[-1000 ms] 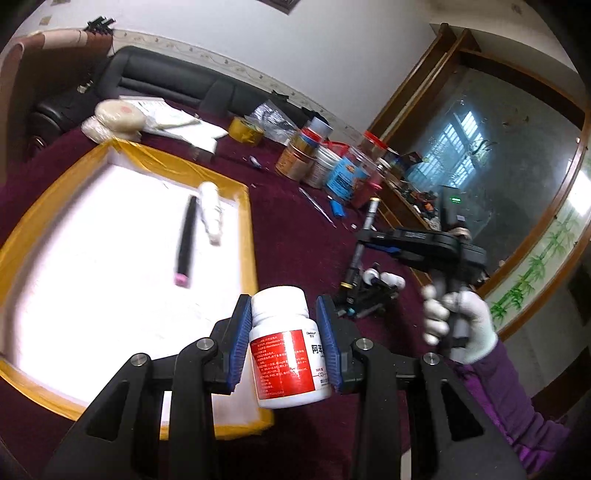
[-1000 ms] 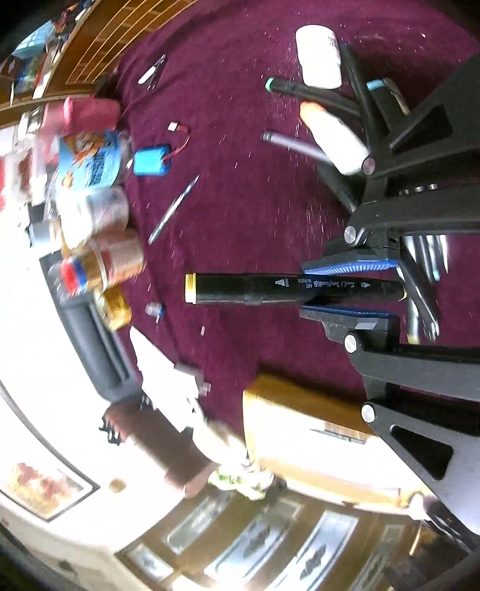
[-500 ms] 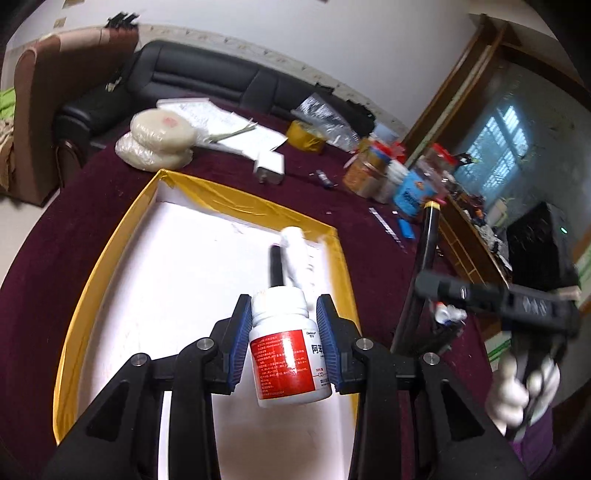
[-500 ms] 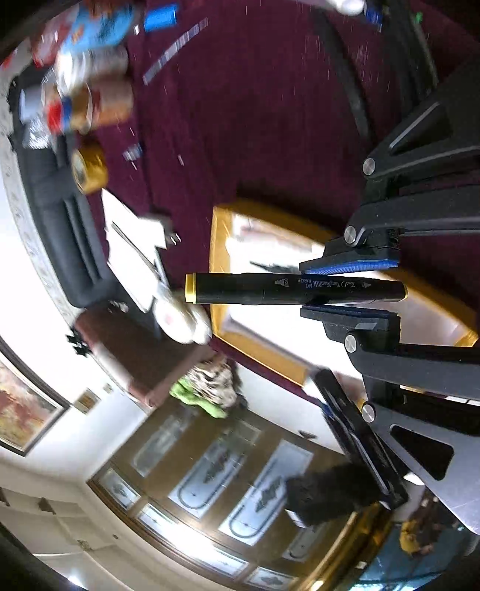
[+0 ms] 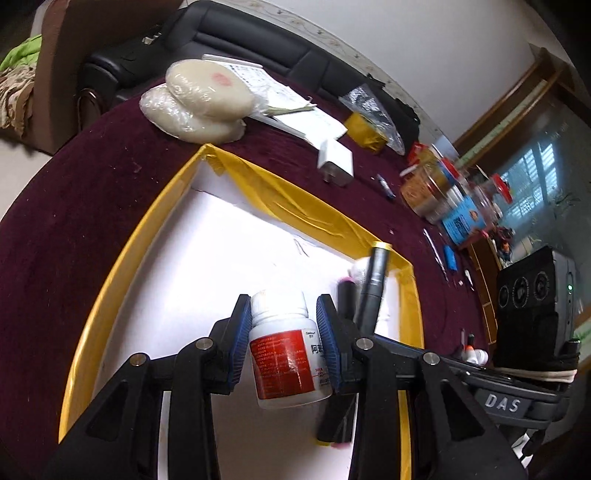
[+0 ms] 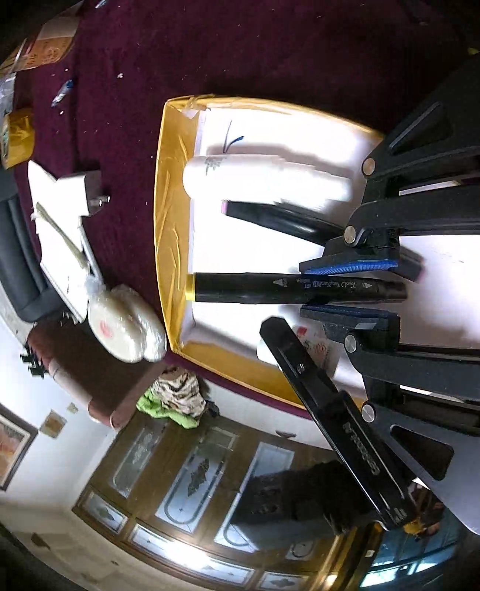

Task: Organize rigid objects
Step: 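Set medicine bottle in tray with left tool while right tool releases its marker, then grasp another black marker from the pile with the left tool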

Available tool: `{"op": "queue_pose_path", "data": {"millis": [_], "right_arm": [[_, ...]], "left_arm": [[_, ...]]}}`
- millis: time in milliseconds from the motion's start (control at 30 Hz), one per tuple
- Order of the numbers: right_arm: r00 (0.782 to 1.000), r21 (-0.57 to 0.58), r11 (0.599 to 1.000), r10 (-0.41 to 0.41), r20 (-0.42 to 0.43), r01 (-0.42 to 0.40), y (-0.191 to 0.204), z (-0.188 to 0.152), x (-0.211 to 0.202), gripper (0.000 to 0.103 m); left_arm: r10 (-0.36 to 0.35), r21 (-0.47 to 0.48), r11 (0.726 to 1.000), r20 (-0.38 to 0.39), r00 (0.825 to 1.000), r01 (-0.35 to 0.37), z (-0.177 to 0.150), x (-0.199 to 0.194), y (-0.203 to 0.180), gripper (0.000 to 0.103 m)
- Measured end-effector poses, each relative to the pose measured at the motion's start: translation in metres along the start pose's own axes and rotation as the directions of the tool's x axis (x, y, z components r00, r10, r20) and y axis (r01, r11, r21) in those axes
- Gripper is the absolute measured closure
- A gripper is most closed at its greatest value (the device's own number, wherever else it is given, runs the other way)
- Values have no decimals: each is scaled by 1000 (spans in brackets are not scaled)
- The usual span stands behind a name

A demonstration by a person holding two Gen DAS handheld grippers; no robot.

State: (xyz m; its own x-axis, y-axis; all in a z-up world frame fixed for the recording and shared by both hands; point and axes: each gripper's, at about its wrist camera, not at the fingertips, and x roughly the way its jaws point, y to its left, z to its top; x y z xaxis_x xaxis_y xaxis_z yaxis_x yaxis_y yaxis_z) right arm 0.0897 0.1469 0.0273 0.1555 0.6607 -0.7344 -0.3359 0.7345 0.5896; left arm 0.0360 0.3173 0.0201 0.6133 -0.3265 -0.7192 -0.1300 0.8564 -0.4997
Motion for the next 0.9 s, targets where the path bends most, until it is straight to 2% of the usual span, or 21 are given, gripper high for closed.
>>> {"op": "queue_pose_path", "data": {"millis": [133,233,300,400,467,600,700,733,767,800,833,867,900], "right_arm": [[999,20,999,-33,-10,33,-10,7,6,89],[999,32,999,-41,4,41,-8,7,1,86],[998,9,999,-51,22,51,-4,6,-6,81],[994,-35,997,-72,82,75,-1,2,-28,78],[988,-51,994,-87,127,94,-3,-5,-50,73],[963,-51,988,-130,235,145,-22,-21,-99,69],[926,-47,976,-185,328,211,-37,-37,-141,68],[901,-48,966,-220,374,256,-42,-45,-158,66],[873,-47,953,-253,418,299,-46,-53,-173,57],[826,-37,933,-298,478,358,-52,-64,-192,50],[782,-18,917,-331,528,399,-56,-72,-208,34],[742,7,907,-350,572,422,-64,-81,-223,21],[708,34,901,-362,606,432,-71,-87,-235,17]], "left_arm": [[6,-17,1000,20,1000,-5,1,4,3,69],[10,-14,1000,15,1000,-9,-3,4,3,63],[4,-17,1000,22,1000,-4,-6,2,3,55],[13,-47,999,42,999,-11,-15,-6,8,53],[12,-75,997,47,999,-9,-21,-10,14,53],[4,-129,992,66,998,5,-33,-21,23,53],[-30,-123,992,95,995,42,-41,-30,20,53],[-53,-111,992,111,992,65,-42,-35,16,53],[-66,-87,993,137,988,78,-42,-43,9,53],[-75,-57,995,161,984,85,-43,-51,0,53],[-86,-8,996,191,978,90,-44,-61,-13,52],[-94,46,995,216,972,86,-46,-71,-29,46],[-95,92,993,232,968,75,-47,-78,-43,38]]}}
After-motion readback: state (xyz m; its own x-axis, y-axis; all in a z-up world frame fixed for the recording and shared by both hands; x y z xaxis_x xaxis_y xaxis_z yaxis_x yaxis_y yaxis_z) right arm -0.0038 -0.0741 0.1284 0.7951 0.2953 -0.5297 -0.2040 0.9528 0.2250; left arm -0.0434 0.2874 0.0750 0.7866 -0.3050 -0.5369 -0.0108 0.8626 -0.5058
